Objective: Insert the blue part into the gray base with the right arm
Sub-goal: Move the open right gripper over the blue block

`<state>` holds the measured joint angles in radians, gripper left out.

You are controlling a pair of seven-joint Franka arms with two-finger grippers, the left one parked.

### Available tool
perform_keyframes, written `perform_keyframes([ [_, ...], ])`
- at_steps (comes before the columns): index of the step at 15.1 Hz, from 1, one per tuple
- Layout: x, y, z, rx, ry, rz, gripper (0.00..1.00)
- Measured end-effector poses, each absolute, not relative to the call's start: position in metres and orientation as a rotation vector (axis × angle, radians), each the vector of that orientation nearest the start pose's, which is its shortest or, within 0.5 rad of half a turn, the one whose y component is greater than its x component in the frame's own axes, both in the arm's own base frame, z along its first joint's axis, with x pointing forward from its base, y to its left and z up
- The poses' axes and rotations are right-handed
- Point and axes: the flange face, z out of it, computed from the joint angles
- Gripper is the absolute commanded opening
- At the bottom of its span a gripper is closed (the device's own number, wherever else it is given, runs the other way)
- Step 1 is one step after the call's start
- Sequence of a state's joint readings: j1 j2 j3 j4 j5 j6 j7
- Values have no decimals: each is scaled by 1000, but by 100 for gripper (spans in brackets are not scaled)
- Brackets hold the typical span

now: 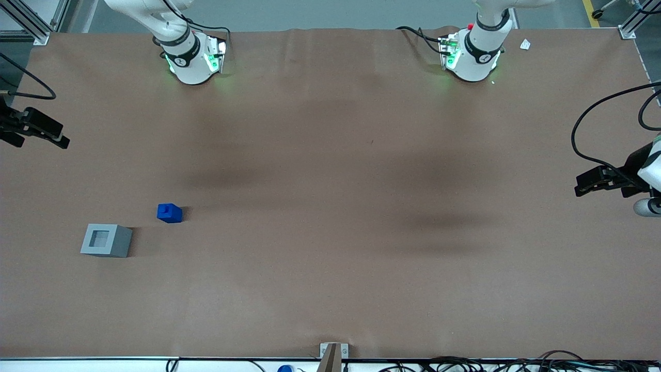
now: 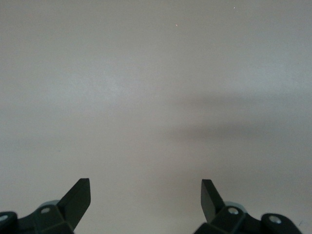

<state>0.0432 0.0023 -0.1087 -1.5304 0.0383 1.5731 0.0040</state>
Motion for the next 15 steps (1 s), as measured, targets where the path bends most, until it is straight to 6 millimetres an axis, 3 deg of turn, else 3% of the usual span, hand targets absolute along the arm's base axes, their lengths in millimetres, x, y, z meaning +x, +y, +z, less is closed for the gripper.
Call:
perform_keyframes([
  [6, 556, -32, 641, -3102, 107, -60, 100],
  [9, 562, -32, 630, -3105, 108, -28, 100],
  [15, 600, -27, 551, -3115, 100, 34, 100],
])
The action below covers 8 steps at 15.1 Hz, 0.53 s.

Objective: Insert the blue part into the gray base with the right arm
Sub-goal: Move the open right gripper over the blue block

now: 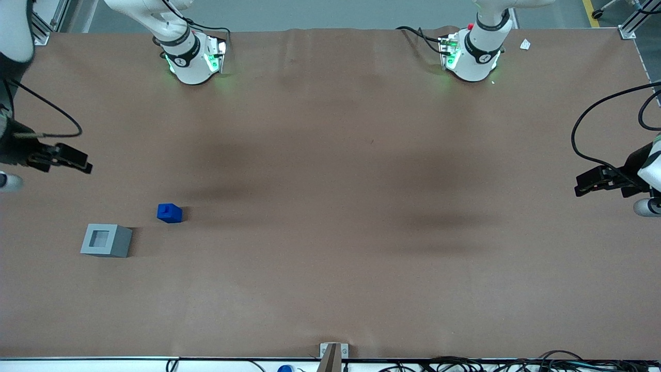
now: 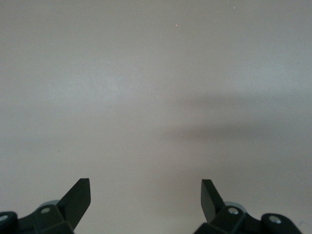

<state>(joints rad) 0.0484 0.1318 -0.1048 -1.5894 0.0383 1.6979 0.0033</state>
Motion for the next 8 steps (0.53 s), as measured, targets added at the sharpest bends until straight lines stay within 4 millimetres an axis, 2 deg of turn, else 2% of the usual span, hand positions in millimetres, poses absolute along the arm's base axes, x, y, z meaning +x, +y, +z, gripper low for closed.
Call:
perform_keyframes([
  [5, 603, -27, 477, -3118, 105, 5, 100],
  [8, 598, -19, 438, -3120, 85, -23, 100],
])
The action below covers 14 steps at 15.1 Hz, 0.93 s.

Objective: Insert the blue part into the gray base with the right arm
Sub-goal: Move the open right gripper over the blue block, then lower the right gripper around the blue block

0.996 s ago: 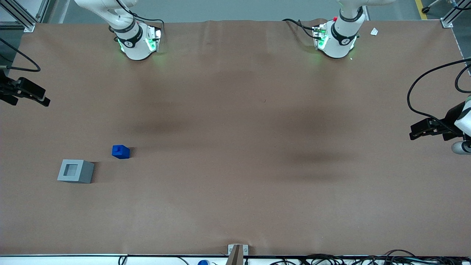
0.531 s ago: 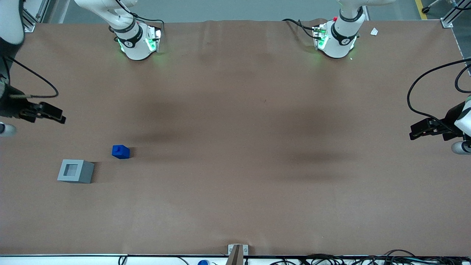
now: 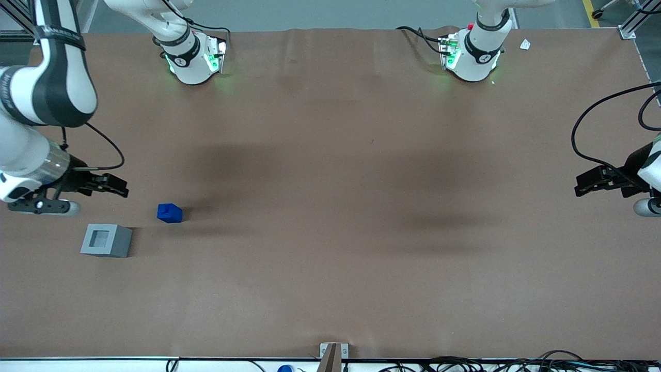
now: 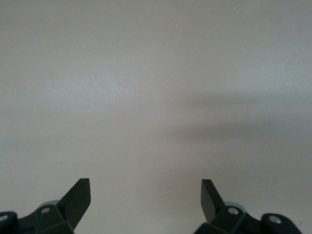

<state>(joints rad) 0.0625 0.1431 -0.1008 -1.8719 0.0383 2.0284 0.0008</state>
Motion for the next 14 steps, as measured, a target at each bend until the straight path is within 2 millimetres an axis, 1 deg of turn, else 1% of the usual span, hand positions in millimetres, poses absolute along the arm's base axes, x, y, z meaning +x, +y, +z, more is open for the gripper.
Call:
perform_keyframes([
  [4, 593, -7, 396, -3124, 58, -58, 98],
  [8, 598, -1, 360, -3132, 34, -38, 98],
  [14, 605, 2, 317, -3142, 21, -14, 98],
])
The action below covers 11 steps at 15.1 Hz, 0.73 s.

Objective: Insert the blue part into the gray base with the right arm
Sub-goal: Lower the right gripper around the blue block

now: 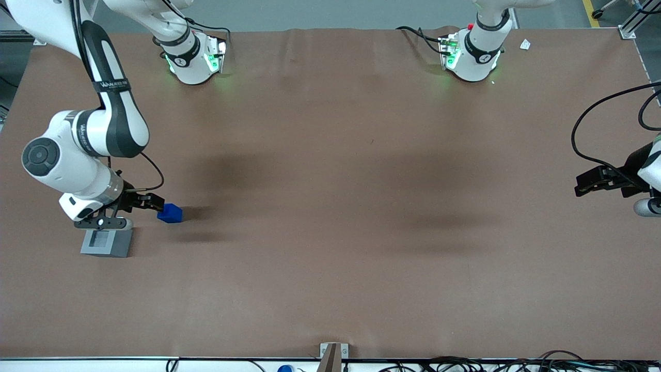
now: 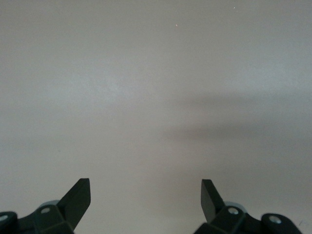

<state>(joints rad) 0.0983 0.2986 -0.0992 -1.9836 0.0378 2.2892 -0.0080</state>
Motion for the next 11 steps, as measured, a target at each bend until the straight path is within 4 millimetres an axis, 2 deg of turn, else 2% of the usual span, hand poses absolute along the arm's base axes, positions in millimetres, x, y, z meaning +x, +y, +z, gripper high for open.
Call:
perform_keyframes([
  [7, 602, 3, 277, -3150, 12, -34, 97],
  [11, 595, 12, 259, -3152, -15, -45, 97],
])
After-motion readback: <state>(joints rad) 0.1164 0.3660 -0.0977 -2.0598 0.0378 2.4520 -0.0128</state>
